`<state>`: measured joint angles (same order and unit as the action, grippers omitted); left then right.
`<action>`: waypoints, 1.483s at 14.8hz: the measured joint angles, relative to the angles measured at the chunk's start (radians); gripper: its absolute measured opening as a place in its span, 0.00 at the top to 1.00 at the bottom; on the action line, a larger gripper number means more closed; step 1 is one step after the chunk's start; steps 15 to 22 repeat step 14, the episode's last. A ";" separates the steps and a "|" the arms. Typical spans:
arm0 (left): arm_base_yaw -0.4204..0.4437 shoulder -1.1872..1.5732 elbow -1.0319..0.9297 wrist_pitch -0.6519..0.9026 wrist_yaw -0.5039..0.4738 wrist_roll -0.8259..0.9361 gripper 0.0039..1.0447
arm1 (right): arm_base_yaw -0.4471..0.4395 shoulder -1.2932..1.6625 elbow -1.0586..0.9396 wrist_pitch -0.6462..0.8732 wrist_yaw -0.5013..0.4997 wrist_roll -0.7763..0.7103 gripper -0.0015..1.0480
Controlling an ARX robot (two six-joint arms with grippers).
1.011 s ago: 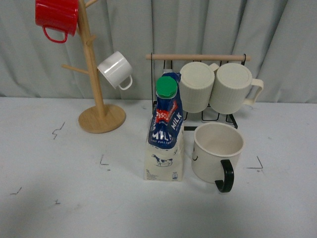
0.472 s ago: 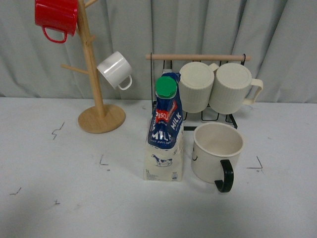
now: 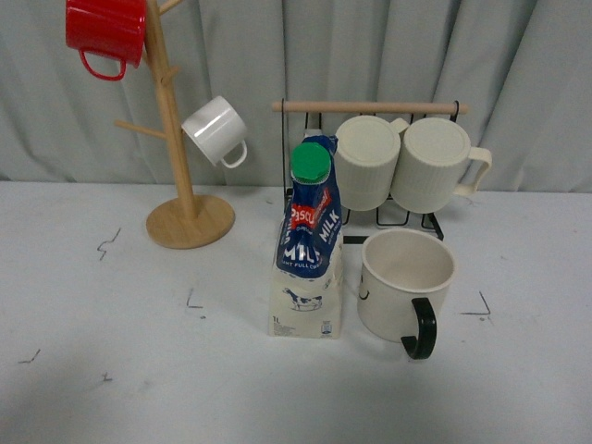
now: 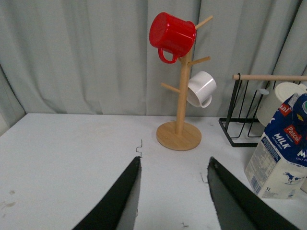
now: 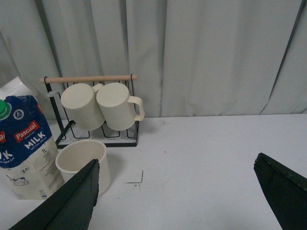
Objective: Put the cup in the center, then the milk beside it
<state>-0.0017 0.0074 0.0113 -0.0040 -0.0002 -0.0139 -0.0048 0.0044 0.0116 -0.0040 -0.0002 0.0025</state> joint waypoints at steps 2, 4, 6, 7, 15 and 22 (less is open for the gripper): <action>0.000 0.000 0.000 0.000 0.000 0.000 0.37 | 0.000 0.000 0.000 0.000 0.000 0.000 0.06; 0.000 0.000 0.000 0.000 0.000 0.000 0.15 | 0.000 0.000 0.000 0.000 0.000 0.000 0.06; 0.000 0.000 0.000 0.000 0.000 0.001 0.07 | 0.000 0.000 0.000 0.000 0.000 0.000 0.06; 0.000 0.000 0.000 0.000 0.000 0.001 0.06 | 0.000 0.000 0.000 0.000 0.000 0.000 0.06; 0.000 0.000 0.000 0.000 0.000 0.001 0.06 | 0.000 0.000 0.000 0.000 0.000 0.000 0.06; 0.000 0.000 0.000 0.000 0.000 0.001 0.06 | 0.000 0.000 0.000 0.000 0.000 0.000 0.06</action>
